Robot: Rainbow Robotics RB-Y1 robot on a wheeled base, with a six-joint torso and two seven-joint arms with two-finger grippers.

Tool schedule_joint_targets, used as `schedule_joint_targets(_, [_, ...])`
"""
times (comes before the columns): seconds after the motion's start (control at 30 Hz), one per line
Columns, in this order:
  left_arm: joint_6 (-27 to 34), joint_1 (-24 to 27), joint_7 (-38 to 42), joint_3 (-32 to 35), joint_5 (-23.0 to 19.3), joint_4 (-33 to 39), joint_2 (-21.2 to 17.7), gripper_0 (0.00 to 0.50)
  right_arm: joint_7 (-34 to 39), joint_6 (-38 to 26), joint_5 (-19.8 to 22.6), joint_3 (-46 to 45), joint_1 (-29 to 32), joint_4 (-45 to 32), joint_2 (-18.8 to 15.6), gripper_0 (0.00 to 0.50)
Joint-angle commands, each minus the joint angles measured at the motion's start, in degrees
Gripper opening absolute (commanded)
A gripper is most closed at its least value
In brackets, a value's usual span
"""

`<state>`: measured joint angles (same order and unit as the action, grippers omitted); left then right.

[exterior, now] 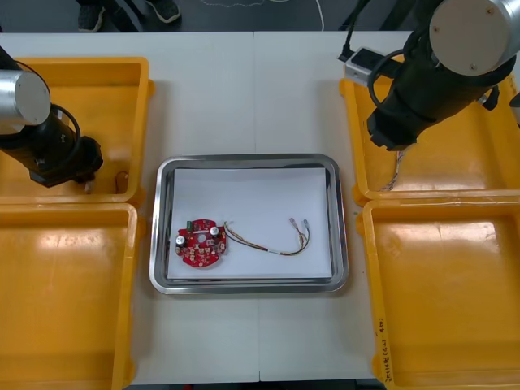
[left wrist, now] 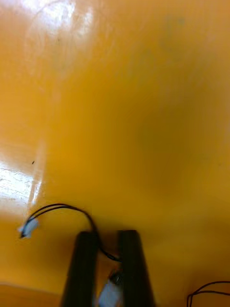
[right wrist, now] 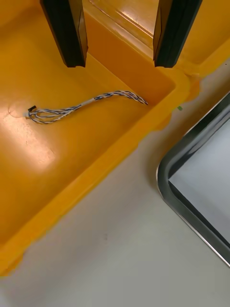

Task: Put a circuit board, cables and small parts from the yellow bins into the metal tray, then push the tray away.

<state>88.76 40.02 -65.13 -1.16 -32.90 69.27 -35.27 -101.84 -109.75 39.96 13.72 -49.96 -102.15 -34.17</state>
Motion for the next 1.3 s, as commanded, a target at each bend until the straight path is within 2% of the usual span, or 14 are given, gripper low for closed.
schedule_joint_targets(0.03, [1.15,-2.41,-2.72,0.37,-0.41,0.34,0.82,0.000,-2.75,-0.25,0.30,-1.77,-2.60,2.22,-4.50,0.398])
schedule_joint_targets(0.27, [2.74,-2.41,-2.11,1.69,0.56,2.98,0.73,0.000,-3.37,1.20,0.04,-3.62,-2.60,8.11,-6.26,0.401])
schedule_joint_targets(0.5, [7.57,-2.41,-2.02,3.89,1.88,7.99,0.73,0.000,-2.84,3.05,-3.92,-4.76,-2.60,12.06,-6.44,0.401])
schedule_joint_targets(0.7, [8.27,-2.41,-2.19,4.85,2.93,10.63,0.73,0.000,-1.52,4.81,-5.50,-5.46,-2.60,15.32,-6.35,0.401])
schedule_joint_targets(1.07, [8.80,-2.41,-2.90,7.23,7.41,18.27,0.73,0.000,9.90,8.59,-5.24,-5.90,-2.51,20.15,-5.03,0.401])
schedule_joint_targets(1.3, [6.87,-1.44,-3.25,7.58,9.26,18.98,0.73,0.000,17.72,9.64,-5.33,-6.25,-2.51,21.64,-3.89,0.400])
